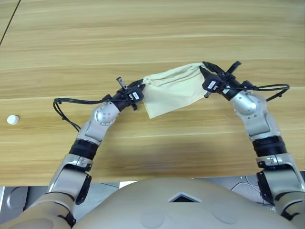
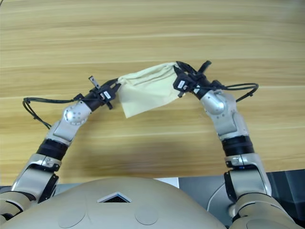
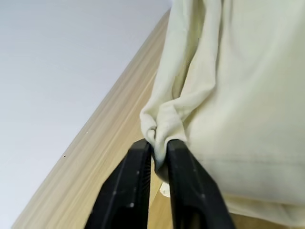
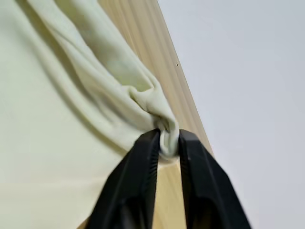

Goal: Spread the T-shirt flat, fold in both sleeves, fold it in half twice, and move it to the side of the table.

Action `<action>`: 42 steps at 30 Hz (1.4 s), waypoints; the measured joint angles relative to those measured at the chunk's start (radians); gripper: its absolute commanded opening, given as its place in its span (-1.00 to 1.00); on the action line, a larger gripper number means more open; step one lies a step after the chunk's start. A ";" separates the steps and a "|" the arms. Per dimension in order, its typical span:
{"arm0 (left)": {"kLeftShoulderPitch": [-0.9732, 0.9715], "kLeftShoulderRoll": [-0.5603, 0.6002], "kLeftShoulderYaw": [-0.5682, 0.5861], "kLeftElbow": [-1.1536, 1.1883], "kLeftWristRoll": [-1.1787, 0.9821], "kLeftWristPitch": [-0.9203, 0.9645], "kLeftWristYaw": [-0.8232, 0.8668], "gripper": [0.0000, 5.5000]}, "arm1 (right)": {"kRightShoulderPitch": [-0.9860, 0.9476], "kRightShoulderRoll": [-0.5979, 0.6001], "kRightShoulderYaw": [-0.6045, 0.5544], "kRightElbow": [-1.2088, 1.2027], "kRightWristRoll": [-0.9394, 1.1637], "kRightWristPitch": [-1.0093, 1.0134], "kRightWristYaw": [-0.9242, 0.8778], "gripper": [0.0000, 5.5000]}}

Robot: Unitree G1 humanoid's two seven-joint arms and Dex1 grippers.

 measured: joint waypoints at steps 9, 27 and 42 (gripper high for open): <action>-0.046 -0.063 0.107 0.168 -0.034 0.052 0.155 -0.05 | -0.205 0.131 0.047 0.374 -0.001 -0.059 -0.180 -0.23; -0.106 -0.167 0.348 0.512 -0.257 -0.096 0.363 0.41 | -0.308 0.404 0.005 0.643 0.382 0.130 0.069 -0.23; 0.000 -0.193 0.431 0.409 -0.338 -0.133 0.360 0.41 | -0.455 0.141 -0.407 1.022 0.561 0.332 -0.527 -0.23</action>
